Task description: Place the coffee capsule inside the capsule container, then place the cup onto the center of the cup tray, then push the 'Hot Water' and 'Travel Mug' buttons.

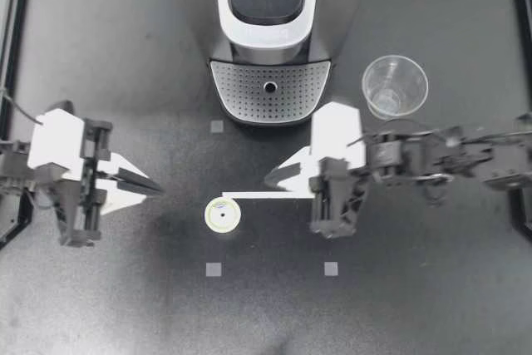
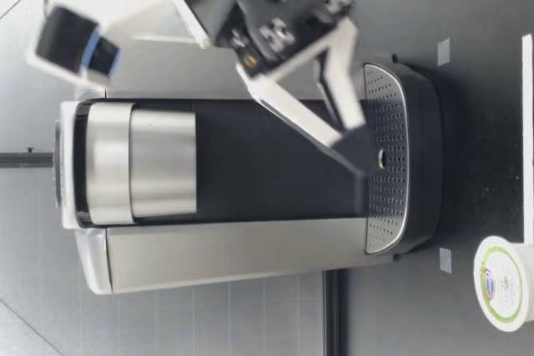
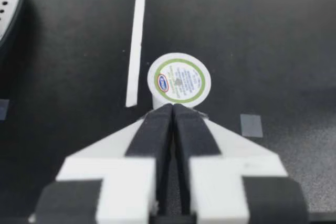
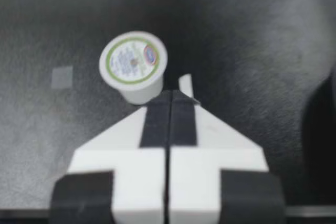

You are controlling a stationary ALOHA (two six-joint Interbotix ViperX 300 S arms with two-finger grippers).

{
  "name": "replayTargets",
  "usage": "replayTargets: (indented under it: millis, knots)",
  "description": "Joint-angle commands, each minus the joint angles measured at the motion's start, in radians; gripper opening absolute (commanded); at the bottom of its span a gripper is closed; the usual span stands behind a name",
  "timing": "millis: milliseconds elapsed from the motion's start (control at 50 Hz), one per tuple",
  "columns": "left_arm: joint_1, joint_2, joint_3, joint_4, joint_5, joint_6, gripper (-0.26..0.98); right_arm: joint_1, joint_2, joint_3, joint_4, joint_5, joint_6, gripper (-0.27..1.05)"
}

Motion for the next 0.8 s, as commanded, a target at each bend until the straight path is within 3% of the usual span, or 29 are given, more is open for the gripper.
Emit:
replayTargets:
  millis: [0,300,640,780]
  knots:
    - [-0.008,0.023,-0.032,0.011,-0.002,0.003,0.21,0.017,0.006,-0.048,0.0,0.032,0.0,-0.02]
    - [-0.009,0.137,-0.089,0.038,0.0,0.006,0.82,0.043,0.08,-0.103,-0.002,0.072,0.002,-0.02]
    - [-0.011,0.278,-0.172,0.038,0.0,0.1,0.8,0.055,0.123,-0.129,0.002,0.098,0.003,-0.02]
    - [-0.032,0.299,-0.189,0.04,0.0,0.107,0.8,0.057,0.138,-0.137,0.0,0.104,0.003,-0.02]
